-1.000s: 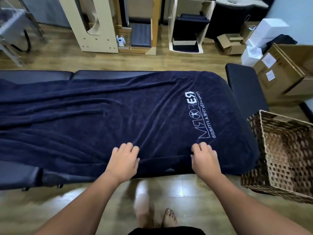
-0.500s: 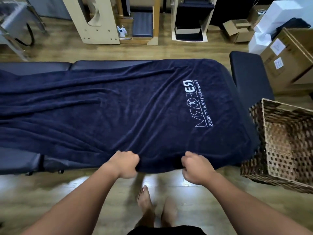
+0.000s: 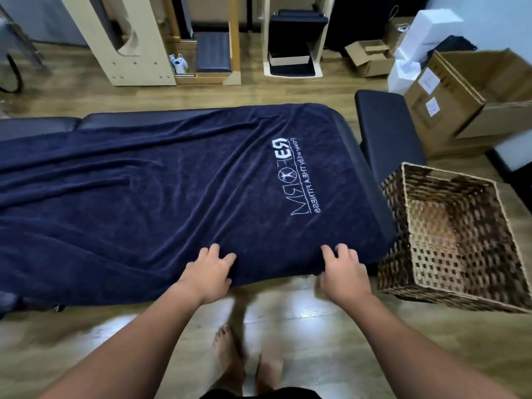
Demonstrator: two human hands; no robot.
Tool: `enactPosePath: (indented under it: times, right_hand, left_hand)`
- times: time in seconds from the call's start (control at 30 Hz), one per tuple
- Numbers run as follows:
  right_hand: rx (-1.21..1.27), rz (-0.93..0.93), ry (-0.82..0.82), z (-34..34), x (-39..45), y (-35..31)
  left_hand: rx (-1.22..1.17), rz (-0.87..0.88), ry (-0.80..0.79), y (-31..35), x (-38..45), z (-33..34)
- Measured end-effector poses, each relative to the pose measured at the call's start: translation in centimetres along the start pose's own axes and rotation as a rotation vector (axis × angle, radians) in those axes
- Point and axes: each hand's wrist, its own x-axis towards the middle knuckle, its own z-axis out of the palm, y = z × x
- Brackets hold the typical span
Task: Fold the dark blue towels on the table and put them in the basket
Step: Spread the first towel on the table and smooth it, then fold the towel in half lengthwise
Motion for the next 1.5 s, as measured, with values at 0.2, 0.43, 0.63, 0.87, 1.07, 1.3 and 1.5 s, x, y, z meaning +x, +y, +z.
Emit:
enactPosePath:
  times: [0.2, 0.43, 0.63, 0.87, 1.07, 1.3, 1.5]
  right_hand:
    - [0.109, -0.218, 0.042, -0.7, 1.2, -4.6]
    - [0.041, -0.582, -0.137, -1.7, 0.8, -15.1]
    - [-0.050, -0.792, -0.182, -1.7, -0.1, -24.6]
    - [-0.118, -0.831, -0.139, -1.8, -1.6, -37.1]
    - [-0.116, -0.666, -0.139, -1.3, -3.0, -44.9]
    - [-0.124, -0.539, -0.103, -2.3, -1.8, -48.4]
    - [-0.032, -0.433, -0.025, -4.1, 3.7, -50.3]
  left_hand:
    - [-0.164, -0.083, 0.010, -2.1, -1.7, -0.5]
    - [-0.003, -0.383, -0.014, -10.0, -6.9, -0.1]
    - [0.095, -0.619, 0.030, -19.5, -11.1, 0.9]
    - [0.101, -0.528, 0.079, -30.8, -12.9, 3.7]
    - [-0.016, -0.210, -0.043, -36.1, -12.3, 0.5]
    - [-0.436, -0.115, -0.267, -40.2, -11.9, -0.8]
    - [-0.379, -0.206, 0.086, -44.0, -7.5, -2.8]
